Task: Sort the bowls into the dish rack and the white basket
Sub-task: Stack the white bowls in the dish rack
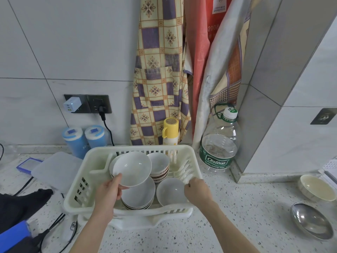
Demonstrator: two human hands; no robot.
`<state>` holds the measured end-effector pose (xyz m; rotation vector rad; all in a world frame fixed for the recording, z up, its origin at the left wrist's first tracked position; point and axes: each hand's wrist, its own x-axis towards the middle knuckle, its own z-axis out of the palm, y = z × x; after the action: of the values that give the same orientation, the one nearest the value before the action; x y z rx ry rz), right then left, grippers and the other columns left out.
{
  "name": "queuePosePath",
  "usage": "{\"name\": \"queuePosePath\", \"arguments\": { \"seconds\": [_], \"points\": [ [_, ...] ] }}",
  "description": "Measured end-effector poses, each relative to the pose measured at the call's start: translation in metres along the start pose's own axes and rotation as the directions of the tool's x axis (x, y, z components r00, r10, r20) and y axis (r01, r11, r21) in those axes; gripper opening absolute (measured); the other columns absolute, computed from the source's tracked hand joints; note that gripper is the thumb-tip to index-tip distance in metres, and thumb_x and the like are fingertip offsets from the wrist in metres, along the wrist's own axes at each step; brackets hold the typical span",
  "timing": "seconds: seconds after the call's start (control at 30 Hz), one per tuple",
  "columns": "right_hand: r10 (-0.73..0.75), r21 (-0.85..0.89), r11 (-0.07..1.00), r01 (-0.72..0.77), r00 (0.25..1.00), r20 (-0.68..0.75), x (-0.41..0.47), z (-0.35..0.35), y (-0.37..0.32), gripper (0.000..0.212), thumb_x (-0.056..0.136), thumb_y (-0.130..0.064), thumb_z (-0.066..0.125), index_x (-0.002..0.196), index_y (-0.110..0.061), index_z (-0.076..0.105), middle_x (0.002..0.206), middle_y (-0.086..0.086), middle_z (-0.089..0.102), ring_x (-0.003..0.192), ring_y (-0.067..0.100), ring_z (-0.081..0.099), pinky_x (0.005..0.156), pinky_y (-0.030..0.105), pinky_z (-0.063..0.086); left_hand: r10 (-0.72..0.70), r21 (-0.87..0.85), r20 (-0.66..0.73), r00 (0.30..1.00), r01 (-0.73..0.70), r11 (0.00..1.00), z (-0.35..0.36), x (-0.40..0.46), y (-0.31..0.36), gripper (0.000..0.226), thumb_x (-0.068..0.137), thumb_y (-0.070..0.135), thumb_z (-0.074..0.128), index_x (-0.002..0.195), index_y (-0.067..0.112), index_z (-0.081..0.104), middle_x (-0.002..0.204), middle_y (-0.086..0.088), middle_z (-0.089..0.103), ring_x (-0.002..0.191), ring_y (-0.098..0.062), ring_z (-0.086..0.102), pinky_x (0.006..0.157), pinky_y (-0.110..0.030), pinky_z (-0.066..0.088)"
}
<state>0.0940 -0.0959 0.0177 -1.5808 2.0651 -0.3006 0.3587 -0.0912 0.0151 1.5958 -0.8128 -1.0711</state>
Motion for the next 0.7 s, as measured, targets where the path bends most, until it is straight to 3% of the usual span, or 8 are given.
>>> {"name": "queuePosePath", "arguments": {
  "seconds": [0.07,0.17,0.27,0.33,0.4,0.47,0.53,0.7],
  "points": [
    [-0.024,0.151,0.988,0.037,0.996,-0.084,-0.003,0.003,0.007,0.026,0.089,-0.004,0.04,0.063,-0.005,0.038,0.061,0.009,0.045,0.052,0.018,0.038,0.046,0.023,0.026,-0.002,-0.018,-0.03,1.0,0.002,1.0,0.0,-0.001,0.001,0.05,0.093,0.034,0.06,0.051,0.01,0.073,0.044,0.0,0.039,0.05,-0.018,0.033,0.059,-0.033,0.032],
    [-0.049,0.36,0.928,0.096,0.989,-0.138,-0.01,0.004,0.012,0.028,0.09,-0.006,0.044,0.063,0.0,0.047,0.061,0.017,0.054,0.055,0.019,0.046,0.049,0.026,0.029,0.024,0.003,-0.018,1.0,-0.024,1.0,0.008,-0.006,0.004,0.046,0.093,0.034,0.059,0.063,0.003,0.076,0.038,0.004,0.041,0.04,-0.011,0.035,0.054,-0.029,0.033],
    [-0.05,0.5,0.86,0.099,0.993,-0.111,-0.015,0.0,0.012,0.03,0.095,-0.02,0.047,0.077,-0.009,0.069,0.063,0.004,0.067,0.052,0.011,0.05,0.054,0.025,0.039,0.058,0.06,0.058,0.997,-0.062,0.996,0.027,-0.015,0.013,0.038,0.093,0.029,0.059,0.071,0.0,0.072,0.043,0.001,0.06,0.036,-0.006,0.039,0.048,-0.026,0.034],
    [-0.013,0.661,0.748,0.05,0.998,-0.06,-0.015,-0.005,0.015,0.031,0.098,-0.029,0.046,0.089,-0.018,0.072,0.06,0.001,0.067,0.048,0.007,0.048,0.055,0.023,0.039,0.074,0.11,0.132,0.988,-0.089,0.99,0.041,-0.023,0.02,0.032,0.091,0.025,0.058,0.07,0.004,0.071,0.054,-0.007,0.069,0.041,-0.009,0.043,0.049,-0.025,0.035],
    [0.019,0.786,0.618,0.012,0.999,-0.03,-0.013,-0.009,0.021,0.037,0.101,-0.037,0.043,0.094,-0.015,0.072,0.059,0.003,0.067,0.043,0.009,0.043,0.049,0.021,0.036,0.078,0.198,0.218,0.973,-0.122,0.973,0.056,-0.03,0.025,0.032,0.091,0.023,0.056,0.069,0.004,0.071,0.057,-0.01,0.071,0.042,-0.008,0.047,0.05,-0.025,0.036],
    [0.025,0.832,0.554,-0.003,1.0,-0.013,-0.012,-0.012,0.024,0.038,0.1,-0.039,0.046,0.095,-0.012,0.072,0.059,0.006,0.066,0.042,0.009,0.04,0.043,0.019,0.033,0.081,0.27,0.276,0.958,-0.158,0.95,0.07,-0.035,0.025,0.042,0.092,0.021,0.053,0.053,0.009,0.066,0.054,-0.009,0.069,0.039,-0.004,0.051,0.052,-0.026,0.037],
    [0.0,0.811,0.585,0.006,1.0,-0.007,-0.013,-0.014,0.023,0.028,0.096,-0.034,0.054,0.088,-0.015,0.073,0.059,0.004,0.065,0.042,0.009,0.039,0.042,0.018,0.033,0.065,0.35,0.302,0.951,-0.174,0.921,0.079,-0.039,0.021,0.054,0.091,0.022,0.052,0.038,0.015,0.06,0.051,-0.005,0.069,0.039,-0.002,0.053,0.052,-0.025,0.038],
    [0.002,0.623,0.782,0.022,0.999,-0.038,-0.012,-0.014,0.023,0.019,0.085,-0.013,0.056,0.087,-0.021,0.073,0.054,-0.005,0.065,0.043,0.007,0.045,0.047,0.021,0.038,0.042,0.42,0.325,0.945,-0.184,0.889,0.087,-0.042,0.018,0.051,0.09,0.026,0.052,0.043,0.017,0.068,0.051,0.002,0.068,0.045,0.001,0.054,0.053,-0.024,0.036]
  ]
}}
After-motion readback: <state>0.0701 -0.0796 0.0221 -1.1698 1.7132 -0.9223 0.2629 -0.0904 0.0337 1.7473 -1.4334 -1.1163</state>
